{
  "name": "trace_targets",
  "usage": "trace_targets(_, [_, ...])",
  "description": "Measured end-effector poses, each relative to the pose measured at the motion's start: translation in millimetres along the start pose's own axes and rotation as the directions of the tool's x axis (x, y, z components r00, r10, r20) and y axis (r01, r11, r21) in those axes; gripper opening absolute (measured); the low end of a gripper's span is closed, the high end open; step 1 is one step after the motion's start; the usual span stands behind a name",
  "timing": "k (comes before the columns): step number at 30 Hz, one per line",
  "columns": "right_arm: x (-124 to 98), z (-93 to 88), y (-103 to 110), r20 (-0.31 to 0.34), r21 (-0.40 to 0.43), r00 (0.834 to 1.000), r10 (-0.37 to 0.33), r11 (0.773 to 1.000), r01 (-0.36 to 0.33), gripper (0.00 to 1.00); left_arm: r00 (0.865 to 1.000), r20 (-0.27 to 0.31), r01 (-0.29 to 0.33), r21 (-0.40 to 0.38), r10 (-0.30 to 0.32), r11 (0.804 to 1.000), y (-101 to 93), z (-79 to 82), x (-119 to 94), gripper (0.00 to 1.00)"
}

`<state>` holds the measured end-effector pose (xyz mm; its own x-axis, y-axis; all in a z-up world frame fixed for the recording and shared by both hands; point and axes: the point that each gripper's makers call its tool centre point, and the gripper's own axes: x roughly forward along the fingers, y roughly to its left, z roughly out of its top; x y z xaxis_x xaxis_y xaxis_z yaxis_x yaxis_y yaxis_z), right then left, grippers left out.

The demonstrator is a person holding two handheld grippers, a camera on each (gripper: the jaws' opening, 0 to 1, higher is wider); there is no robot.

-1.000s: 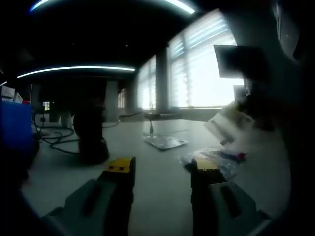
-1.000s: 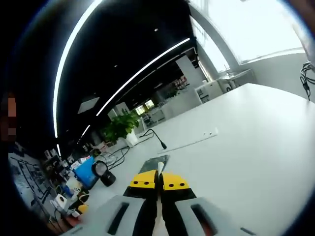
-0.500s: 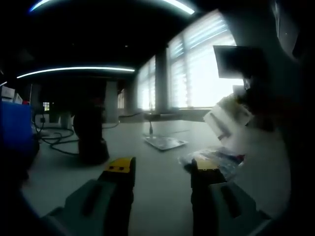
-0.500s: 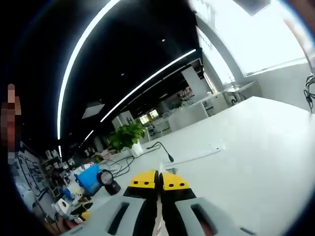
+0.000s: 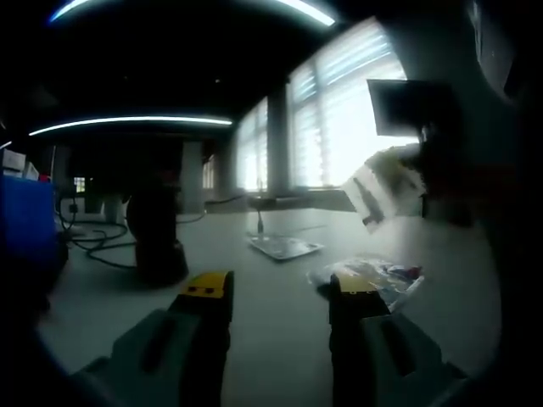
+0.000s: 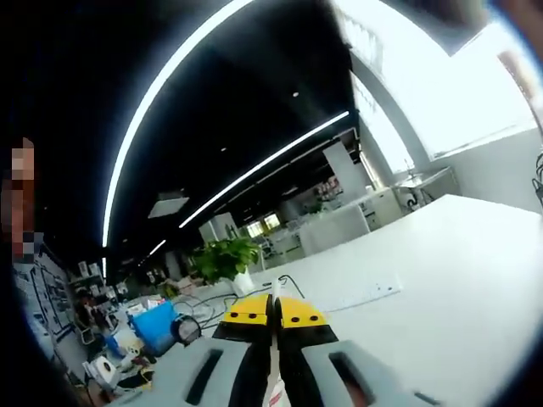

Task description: Clip sheet goods on table flip sheet goods clip sheet goods scan sheet goods put sheet goods back to table

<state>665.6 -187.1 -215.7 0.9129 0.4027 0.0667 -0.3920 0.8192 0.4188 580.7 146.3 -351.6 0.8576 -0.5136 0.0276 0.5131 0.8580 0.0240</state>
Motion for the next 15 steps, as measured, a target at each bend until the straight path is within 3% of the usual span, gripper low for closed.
trace_targets(15, [14, 11.1, 13, 0.073, 0.048, 0.997, 0.034, 0.998, -0.038, 0.0, 1.0, -0.013, 0.02, 0.026, -0.019, 0.999, -6.3, -2.6, 1, 0.38])
